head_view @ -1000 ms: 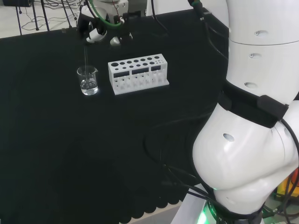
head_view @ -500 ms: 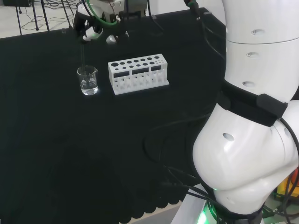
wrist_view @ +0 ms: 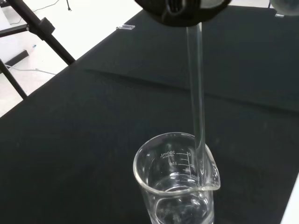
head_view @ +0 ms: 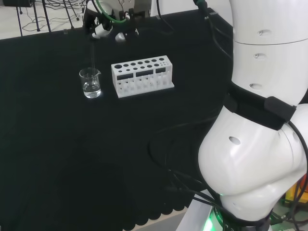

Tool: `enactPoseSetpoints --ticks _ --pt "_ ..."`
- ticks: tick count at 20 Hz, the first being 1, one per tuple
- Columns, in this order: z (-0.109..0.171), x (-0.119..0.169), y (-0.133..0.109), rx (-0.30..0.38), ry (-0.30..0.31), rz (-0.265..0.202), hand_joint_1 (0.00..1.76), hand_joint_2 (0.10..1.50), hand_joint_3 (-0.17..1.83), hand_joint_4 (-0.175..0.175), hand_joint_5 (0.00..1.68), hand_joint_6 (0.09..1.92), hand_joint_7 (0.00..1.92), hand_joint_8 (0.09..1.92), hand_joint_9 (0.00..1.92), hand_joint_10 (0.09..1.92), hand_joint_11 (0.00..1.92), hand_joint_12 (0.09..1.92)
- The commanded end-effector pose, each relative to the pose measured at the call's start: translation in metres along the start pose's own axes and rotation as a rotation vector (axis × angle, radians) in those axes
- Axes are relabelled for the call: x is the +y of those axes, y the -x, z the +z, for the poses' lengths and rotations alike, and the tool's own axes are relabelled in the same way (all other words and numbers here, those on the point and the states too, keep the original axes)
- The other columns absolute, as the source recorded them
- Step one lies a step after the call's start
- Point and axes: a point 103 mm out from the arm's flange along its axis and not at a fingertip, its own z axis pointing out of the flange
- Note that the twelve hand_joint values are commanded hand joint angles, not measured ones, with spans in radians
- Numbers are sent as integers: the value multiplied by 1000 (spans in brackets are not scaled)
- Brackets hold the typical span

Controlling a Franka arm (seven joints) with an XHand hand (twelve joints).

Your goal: Stir in the beaker to the left of the white test tube rack with the glass rod.

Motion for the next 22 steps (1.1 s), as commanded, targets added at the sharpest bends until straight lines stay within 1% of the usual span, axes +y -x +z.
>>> enactPoseSetpoints --ticks 1,8,13,18,22 --pt "-3 -12 -3 -18 -10 9 1306 1026 3 -175 1172 377 1230 888 1808 256 1280 727" --pt "7 -20 -32 -21 -34 -21 1306 1027 3 -175 1171 378 1229 890 1810 253 1280 727" --pt "9 -14 -43 -20 -40 -39 1306 1027 3 -175 1171 379 1228 891 1812 251 1280 727" --pt "8 2 -45 -24 -29 -54 1306 1027 2 -175 1170 380 1228 891 1813 250 1280 727" --pt "11 15 -37 -25 -31 -58 1306 1028 2 -175 1170 381 1228 891 1814 248 1281 727"
